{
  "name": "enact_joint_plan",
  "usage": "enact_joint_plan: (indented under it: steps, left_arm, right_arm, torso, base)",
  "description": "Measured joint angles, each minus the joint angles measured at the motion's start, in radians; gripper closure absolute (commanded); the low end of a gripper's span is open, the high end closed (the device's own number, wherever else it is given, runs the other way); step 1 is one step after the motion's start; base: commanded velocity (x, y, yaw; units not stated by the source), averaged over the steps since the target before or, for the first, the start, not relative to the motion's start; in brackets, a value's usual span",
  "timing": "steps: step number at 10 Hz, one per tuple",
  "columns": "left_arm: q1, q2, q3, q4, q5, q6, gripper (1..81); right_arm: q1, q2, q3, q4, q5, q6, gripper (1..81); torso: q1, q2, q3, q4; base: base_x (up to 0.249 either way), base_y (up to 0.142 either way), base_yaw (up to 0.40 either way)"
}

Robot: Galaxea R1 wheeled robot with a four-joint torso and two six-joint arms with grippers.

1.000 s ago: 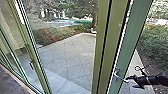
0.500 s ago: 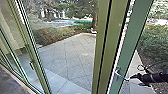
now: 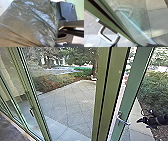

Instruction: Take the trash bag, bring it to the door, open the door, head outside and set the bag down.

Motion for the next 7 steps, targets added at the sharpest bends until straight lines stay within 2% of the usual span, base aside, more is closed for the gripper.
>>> enact_joint_plan:
  steps: [2,5,7]
  left_arm:
    - [0.000,0.002,0.000,0.000,0.000,0.000,81.1]
    - [0.000,0.003,0.000,0.000,0.000,0.000,81.1]
    - [0.000,0.003,0.000,0.000,0.000,0.000,81.1]
  right_arm:
    - [0.027,-0.009,-0.001,-0.132,-0.058,-0.011,1.0]
    - [0.059,-0.011,0.008,-0.241,-0.130,-0.014,1.0]
    - [0.065,-0.020,0.008,-0.291,-0.149,-0.017,1.0]
  torso:
    - [0.000,0.000,0.000,0.000]
    - [0.000,0.000,0.000,0.000]
    - [0.000,0.000,0.000,0.000]
  base:
    - [0.000,0.000,0.000]
    - [0.000,0.000,0.000]
    - [0.000,0.000,0.000]
